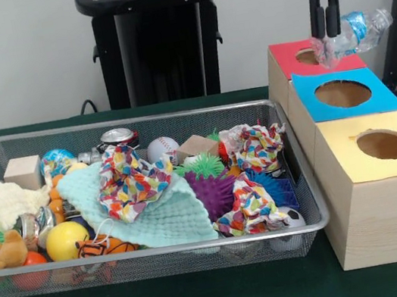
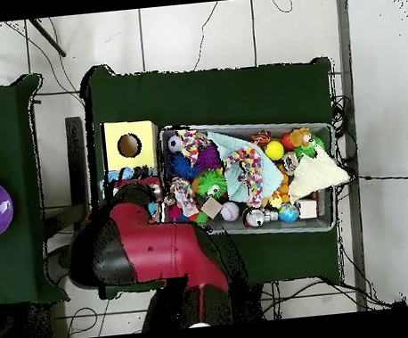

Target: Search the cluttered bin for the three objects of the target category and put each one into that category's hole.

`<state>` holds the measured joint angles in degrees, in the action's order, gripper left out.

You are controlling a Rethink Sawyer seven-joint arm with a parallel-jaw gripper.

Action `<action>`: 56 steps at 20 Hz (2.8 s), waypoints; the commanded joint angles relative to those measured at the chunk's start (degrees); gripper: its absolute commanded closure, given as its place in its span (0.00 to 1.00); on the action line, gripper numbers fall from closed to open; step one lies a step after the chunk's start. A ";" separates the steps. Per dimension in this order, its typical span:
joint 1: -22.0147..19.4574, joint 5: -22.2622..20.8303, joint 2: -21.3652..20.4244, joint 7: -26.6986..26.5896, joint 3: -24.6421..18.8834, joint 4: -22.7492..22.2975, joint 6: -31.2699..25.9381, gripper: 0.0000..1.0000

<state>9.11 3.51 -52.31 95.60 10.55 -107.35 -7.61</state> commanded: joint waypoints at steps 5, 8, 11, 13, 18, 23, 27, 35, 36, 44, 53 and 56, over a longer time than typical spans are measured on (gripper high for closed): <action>13.77 -3.22 7.07 7.55 17.62 4.44 11.62 1.00; 18.90 -0.24 10.07 8.07 23.84 4.48 16.10 1.00; 24.08 3.83 13.91 8.01 29.95 3.80 22.36 1.00; 26.52 6.43 16.10 7.76 32.67 2.91 26.33 1.00; 30.94 12.33 19.05 7.76 37.23 -0.12 31.66 1.00; 35.21 19.06 22.53 8.07 41.54 -4.21 38.79 1.00; 36.03 22.56 24.66 10.06 41.27 -6.85 42.44 1.00; 35.57 25.20 25.83 11.87 39.62 -10.16 47.43 1.00; 35.53 25.37 25.88 11.79 39.48 -10.10 47.61 1.00; 35.34 26.78 27.02 11.90 37.88 -10.71 49.48 1.00; 13.29 8.69 10.91 13.92 17.91 -9.39 26.53 1.00; 0.59 4.03 6.29 10.93 6.10 -9.03 16.46 1.00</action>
<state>25.81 16.88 -37.01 95.60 40.53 -115.84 28.66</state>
